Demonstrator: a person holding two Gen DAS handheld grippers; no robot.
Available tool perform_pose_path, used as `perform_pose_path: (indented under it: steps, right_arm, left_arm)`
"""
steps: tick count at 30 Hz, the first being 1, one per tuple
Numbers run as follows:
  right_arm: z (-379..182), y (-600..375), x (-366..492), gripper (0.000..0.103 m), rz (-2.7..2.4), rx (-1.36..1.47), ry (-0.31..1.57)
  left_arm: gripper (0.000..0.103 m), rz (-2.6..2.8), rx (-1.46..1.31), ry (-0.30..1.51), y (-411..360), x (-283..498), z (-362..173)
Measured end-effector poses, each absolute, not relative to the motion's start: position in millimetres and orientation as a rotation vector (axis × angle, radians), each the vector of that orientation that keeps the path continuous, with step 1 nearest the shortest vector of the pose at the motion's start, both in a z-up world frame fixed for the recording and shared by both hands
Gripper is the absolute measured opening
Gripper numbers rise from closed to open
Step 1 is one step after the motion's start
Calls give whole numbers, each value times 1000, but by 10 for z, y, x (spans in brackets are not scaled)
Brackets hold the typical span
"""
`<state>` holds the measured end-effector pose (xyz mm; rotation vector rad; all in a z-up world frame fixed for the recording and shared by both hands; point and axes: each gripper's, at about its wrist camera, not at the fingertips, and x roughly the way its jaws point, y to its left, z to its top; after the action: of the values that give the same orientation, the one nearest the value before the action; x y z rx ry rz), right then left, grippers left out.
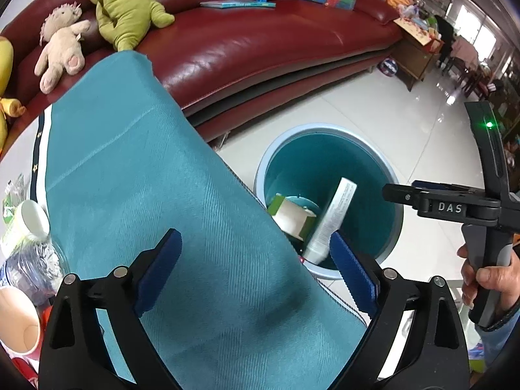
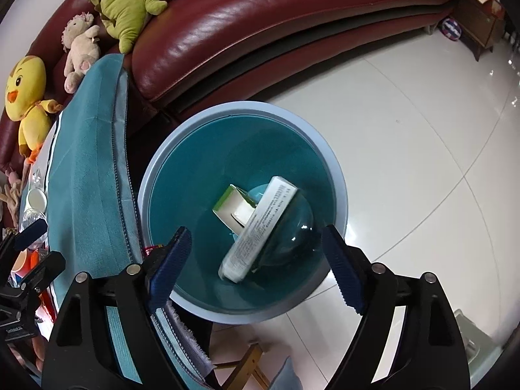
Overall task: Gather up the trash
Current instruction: 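Lower the medicine box over the bin and open the right tool, then return both tools to the table and grasp the red Coca-Cola can with the left tool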
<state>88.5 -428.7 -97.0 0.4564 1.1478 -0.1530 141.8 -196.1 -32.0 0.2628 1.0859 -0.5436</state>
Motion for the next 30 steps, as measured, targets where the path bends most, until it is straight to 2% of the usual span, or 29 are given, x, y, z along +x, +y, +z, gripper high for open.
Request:
perform_pose_path:
  steps: [13, 30]
  right_arm:
    - [-605, -3743, 664, 84, -121, 363, 1162]
    - [-295, -1954, 526, 85, 120, 122, 1201]
  left_arm:
    - [94, -512, 203, 1050, -1365, 1187, -101]
    - [97, -298, 92, 1000, 402, 669, 176]
